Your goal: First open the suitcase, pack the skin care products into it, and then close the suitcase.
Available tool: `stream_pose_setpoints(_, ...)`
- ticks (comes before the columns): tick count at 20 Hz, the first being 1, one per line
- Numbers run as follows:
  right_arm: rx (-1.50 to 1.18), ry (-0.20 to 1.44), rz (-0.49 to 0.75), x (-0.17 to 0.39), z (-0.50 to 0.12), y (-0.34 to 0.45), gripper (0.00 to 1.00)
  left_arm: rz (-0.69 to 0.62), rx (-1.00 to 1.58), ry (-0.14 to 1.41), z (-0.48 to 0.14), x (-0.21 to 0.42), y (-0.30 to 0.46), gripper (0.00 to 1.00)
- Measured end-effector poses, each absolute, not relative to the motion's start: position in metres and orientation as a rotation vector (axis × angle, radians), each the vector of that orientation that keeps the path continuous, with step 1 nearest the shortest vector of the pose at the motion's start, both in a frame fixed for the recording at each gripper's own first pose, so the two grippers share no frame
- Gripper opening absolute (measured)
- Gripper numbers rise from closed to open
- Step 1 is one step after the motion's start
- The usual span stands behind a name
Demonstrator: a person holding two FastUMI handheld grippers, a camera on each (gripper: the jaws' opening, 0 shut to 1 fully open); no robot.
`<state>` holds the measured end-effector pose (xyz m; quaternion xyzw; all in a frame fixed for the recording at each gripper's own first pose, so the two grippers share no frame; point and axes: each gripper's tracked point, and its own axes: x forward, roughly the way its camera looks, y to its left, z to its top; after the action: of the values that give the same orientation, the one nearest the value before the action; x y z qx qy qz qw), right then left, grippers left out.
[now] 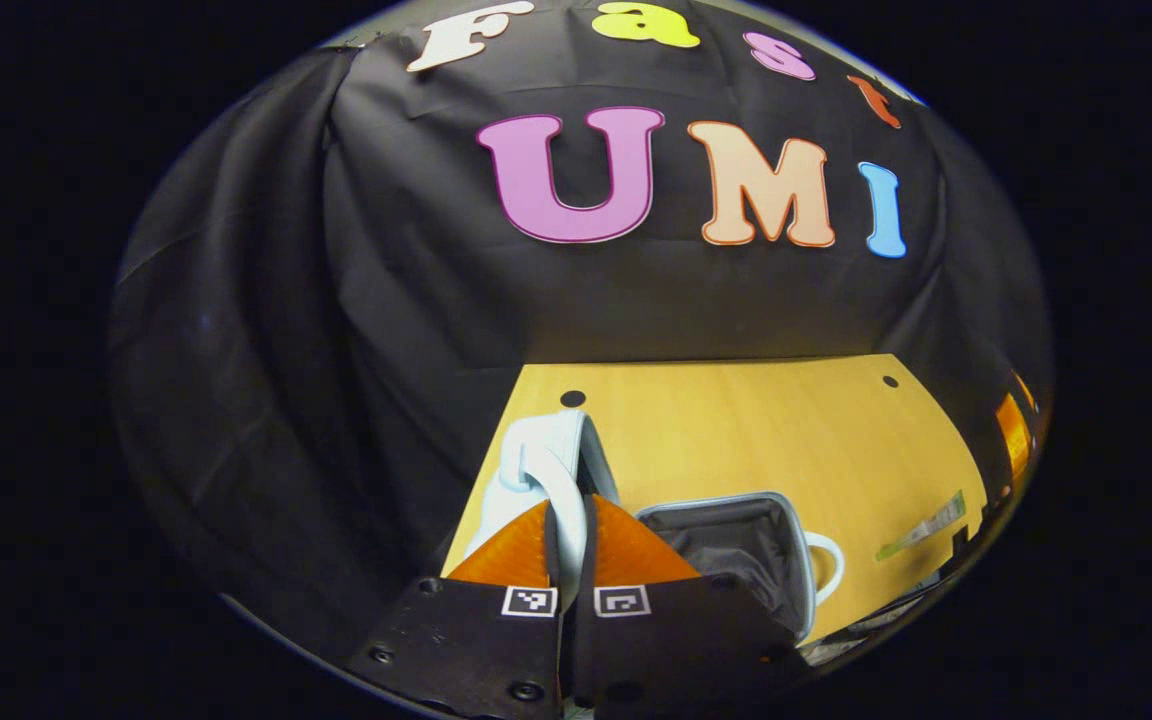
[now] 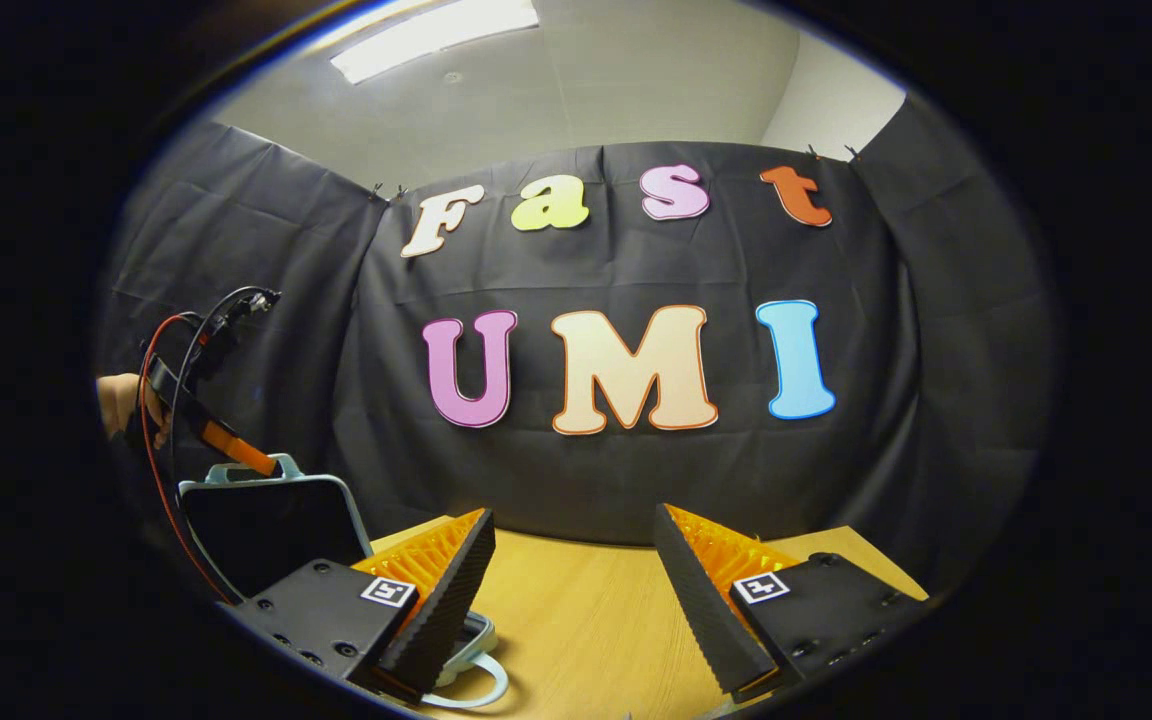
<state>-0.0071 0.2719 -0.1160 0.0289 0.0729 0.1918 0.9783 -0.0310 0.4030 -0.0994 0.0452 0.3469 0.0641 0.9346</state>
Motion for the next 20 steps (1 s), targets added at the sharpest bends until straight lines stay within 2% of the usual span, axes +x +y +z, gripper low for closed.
stream_pose_setpoints(7,0.067,0.175,0.383,-0.021,-0.122,0.31,0.99,0.26,0.115,0.707,-0.131,-0.034,0.502,0.0)
stream_pose_setpoints(14,0.086,0.196,0.375,-0.019,-0.12,0.324,0.99,0.331,0.039,0.774,-0.181,-0.04,0.548,0.0)
stream_pose_setpoints(20,0.069,0.225,0.34,-0.015,-0.126,0.317,0.99,0.453,-0.015,0.834,-0.233,-0.061,0.58,0.01)
